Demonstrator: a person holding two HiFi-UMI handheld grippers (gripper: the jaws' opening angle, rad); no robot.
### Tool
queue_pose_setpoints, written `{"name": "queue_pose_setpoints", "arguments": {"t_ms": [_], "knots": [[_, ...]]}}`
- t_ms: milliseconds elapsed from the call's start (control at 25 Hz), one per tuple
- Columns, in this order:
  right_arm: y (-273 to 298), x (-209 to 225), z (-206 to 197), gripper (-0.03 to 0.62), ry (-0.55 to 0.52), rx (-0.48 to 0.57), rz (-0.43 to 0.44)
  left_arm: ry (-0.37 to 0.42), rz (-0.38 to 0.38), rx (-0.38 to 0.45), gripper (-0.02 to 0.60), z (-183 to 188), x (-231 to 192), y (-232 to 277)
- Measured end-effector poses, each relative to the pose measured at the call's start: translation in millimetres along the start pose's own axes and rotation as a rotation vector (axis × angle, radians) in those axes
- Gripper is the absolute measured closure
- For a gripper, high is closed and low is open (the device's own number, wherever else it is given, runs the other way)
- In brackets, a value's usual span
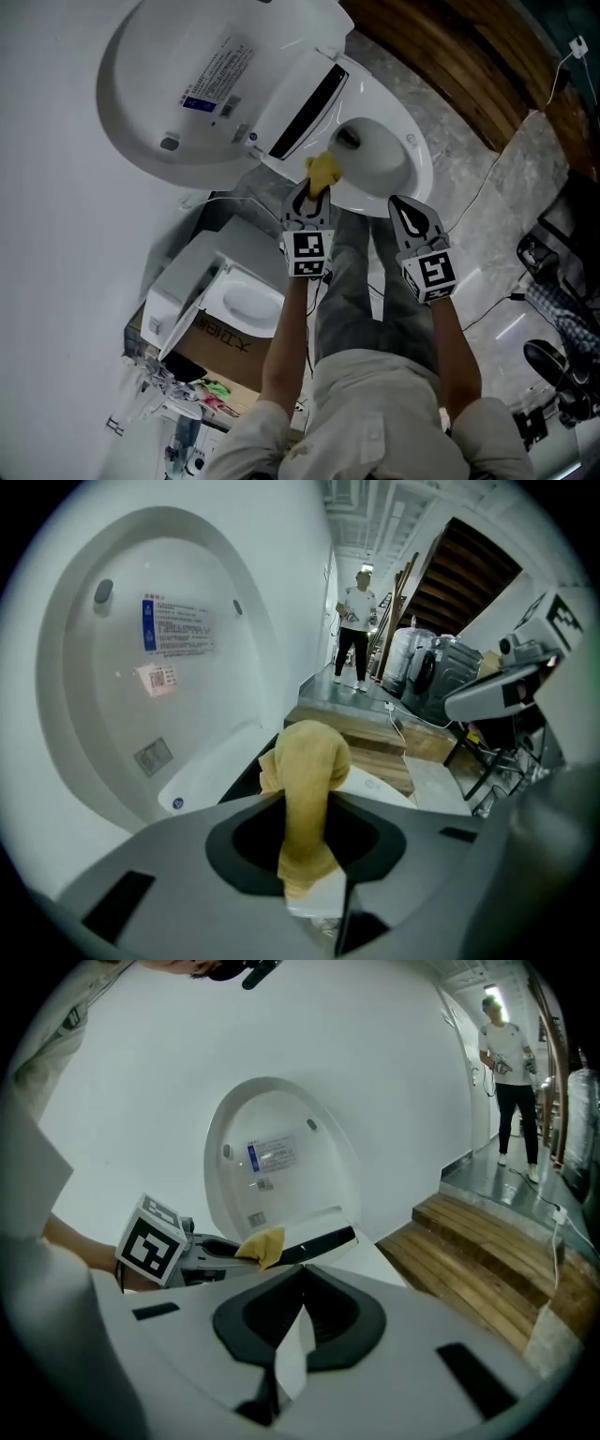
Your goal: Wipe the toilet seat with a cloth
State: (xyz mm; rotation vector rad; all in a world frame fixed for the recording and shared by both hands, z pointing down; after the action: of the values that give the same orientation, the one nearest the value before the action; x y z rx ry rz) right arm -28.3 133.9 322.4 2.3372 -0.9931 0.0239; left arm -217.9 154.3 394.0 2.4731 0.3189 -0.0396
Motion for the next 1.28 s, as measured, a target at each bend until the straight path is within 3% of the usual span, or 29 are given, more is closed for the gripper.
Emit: {"name": "queue_pose_setpoints", "arguments": {"t_ms": [400, 760, 1280], "knots": [[22, -4, -77, 0.586, 0.048, -0.111, -0.058, 0.051, -0.047, -0.144, 0.465, -79, -12, 42], [39, -4, -108, 0.586, 0.008, -0.165, -0.037, 0.101, -0.068, -0.231, 0.465, -124, -17, 67], [37, 17, -135, 0.586, 0.010, -0.177, 0.019, 0.183, 0.012, -0.279, 0.466, -157, -15, 84]]}}
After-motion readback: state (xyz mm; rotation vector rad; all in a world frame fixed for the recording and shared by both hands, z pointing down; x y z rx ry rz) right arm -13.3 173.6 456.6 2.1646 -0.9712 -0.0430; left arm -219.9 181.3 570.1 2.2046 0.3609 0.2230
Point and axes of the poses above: the fingertips, and each gripper's own axes: y forward along the fingers, x to its right, z out of its top, the point moved 5 cm from there along -y, backward along the fingers, and after that the axes turned 7 degrees about x, right-handed, at the moved point
